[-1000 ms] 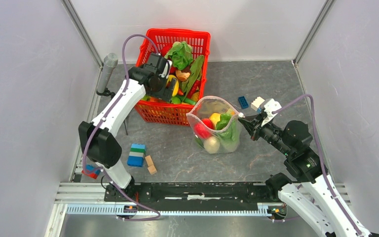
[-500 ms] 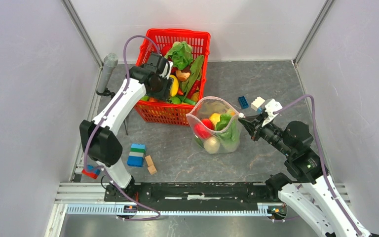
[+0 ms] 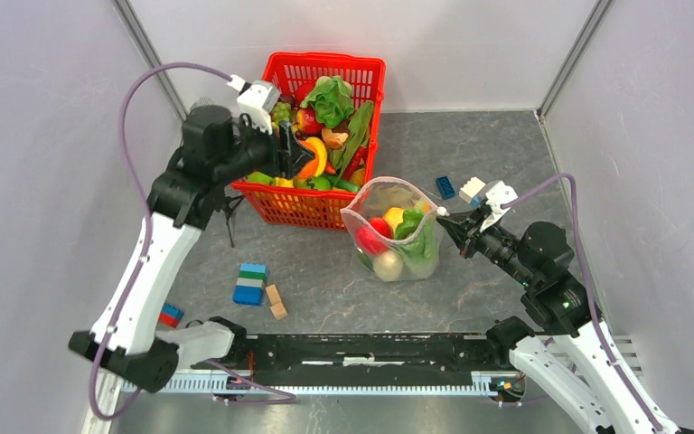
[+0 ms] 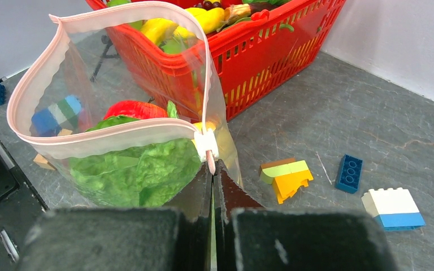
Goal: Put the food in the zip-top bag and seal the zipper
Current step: Pick up the fake fruit from the bin, then place the fake fruit in the zipper food storage bag.
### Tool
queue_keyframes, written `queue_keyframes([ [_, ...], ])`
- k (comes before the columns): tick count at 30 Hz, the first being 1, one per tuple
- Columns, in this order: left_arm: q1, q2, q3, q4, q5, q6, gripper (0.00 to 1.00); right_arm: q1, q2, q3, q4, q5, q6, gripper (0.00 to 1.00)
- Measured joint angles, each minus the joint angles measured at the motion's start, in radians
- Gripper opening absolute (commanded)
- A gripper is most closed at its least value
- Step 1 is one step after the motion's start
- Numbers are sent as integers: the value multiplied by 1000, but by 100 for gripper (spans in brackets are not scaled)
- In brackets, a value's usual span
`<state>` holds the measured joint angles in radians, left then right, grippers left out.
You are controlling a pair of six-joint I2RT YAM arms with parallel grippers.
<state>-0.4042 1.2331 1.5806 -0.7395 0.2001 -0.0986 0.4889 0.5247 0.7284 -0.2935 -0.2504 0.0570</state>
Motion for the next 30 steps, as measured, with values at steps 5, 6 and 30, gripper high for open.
queue_keyframes([
  [5,-31,-139,-178,314,280,-154,27,0,0,0,0,1,4,0],
  [6,-51,-140,-186,358,319,-171,27,0,0,0,0,0,6,0],
  [30,-408,70,-216,452,263,84,99,0,-15,0,-14,9,18,0],
])
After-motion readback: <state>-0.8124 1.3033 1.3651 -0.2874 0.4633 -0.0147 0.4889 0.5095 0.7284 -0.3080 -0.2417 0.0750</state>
